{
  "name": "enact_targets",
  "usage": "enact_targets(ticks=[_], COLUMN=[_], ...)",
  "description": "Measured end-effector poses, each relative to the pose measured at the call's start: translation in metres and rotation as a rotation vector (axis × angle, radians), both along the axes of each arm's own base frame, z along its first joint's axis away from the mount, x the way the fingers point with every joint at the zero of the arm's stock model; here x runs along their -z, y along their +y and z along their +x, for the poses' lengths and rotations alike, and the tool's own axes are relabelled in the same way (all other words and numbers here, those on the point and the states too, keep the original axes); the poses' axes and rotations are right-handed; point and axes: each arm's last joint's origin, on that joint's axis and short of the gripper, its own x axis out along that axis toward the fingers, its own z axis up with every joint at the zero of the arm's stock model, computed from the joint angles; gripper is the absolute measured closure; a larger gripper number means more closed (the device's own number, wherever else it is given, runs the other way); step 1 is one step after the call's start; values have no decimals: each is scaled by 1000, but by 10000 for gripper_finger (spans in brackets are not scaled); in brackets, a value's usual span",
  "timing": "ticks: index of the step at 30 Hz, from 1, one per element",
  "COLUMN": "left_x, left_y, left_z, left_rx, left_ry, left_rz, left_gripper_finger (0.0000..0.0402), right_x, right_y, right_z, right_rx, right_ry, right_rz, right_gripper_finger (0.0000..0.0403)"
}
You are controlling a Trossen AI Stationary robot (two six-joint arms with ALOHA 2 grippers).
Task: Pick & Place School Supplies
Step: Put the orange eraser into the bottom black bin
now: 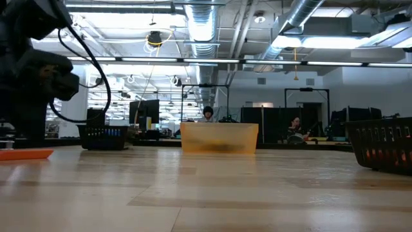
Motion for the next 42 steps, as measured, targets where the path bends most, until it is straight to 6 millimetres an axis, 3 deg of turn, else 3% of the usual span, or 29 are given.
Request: enact_targets(ticks=[11,28,42], left_x=[-4,12,26], left_y=[-2,-8,-6], left_z=[4,15,2], left_rx=[40,75,84], left_ry=[-56,18,41], left_rz=[-19,-21,-48], left_gripper_finger=[401,402,401], right_x=[0,0,0], right_y=[0,0,0], right_z=[0,0,0], right_rx=[-1,-2,0], right_ry=[0,0,-2], right_rz=[1,1,15], right_gripper_finger=[271,271,271])
